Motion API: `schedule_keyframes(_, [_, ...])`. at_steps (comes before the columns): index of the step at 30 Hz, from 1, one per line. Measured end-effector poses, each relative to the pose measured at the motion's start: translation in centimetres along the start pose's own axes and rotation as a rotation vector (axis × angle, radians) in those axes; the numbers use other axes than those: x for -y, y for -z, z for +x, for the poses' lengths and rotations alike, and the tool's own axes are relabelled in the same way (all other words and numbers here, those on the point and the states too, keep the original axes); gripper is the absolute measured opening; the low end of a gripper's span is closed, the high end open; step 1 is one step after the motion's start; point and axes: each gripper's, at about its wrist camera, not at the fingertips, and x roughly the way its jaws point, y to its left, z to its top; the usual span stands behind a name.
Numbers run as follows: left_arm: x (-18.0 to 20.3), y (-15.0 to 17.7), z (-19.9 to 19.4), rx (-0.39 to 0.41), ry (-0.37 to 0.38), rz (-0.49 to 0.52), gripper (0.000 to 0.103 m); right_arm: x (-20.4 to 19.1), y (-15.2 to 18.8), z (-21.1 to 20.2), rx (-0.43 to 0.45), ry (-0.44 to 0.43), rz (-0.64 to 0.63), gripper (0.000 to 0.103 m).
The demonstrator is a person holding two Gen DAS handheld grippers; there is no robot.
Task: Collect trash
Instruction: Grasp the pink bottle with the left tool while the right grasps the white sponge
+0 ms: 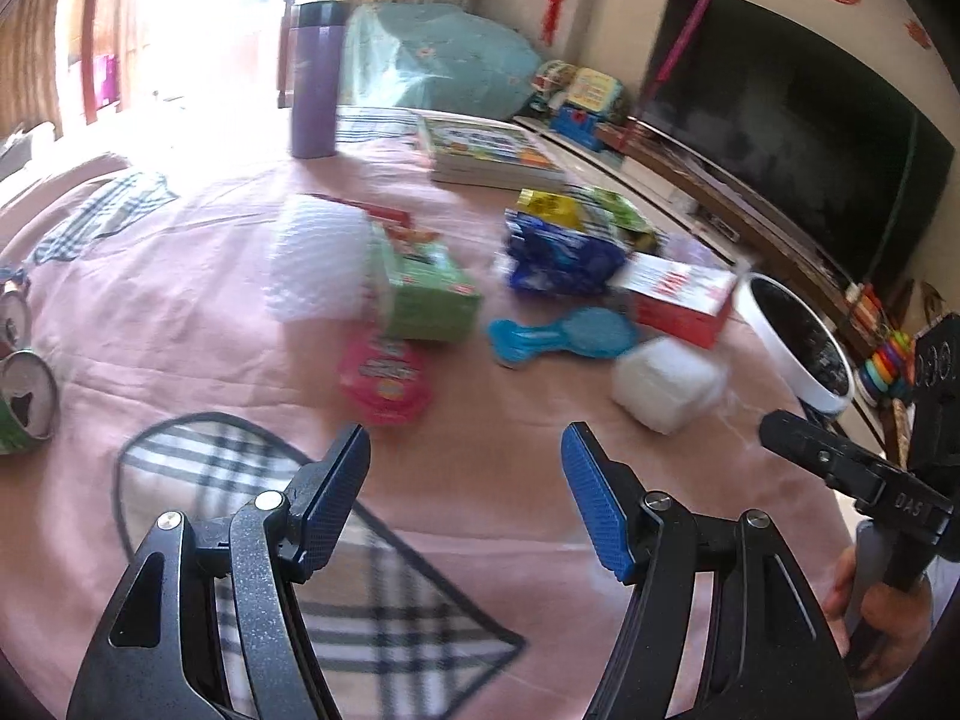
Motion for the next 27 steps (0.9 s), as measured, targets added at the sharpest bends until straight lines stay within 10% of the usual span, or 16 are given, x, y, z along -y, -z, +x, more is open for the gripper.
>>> schedule_keyframes(12, [-2.2,-2.5,5.8,-0.069,-0.076,0.023,0.069,1.3,-1.8,4.7,-0.080,-0.070,0.138,0.088])
schedule_keyframes(15, [-2.2,-2.5,7.2,-0.105,-0.067,0.027,0.049,1.2,-2.2,5.3,-0.093,-0.075,0.142,0.054])
schedule_keyframes(18, [-2.0,-2.2,6.7,-0.093,-0.056,0.034,0.045,1.4,-2.1,5.0,-0.078,-0.071,0.149,0.043])
schedule_keyframes(27, [1.5,0.7,2.7,-0.087,0.057,0.062,0.044,2.0,-0.6,0.8,-0.026,-0.081,0.145,0.032])
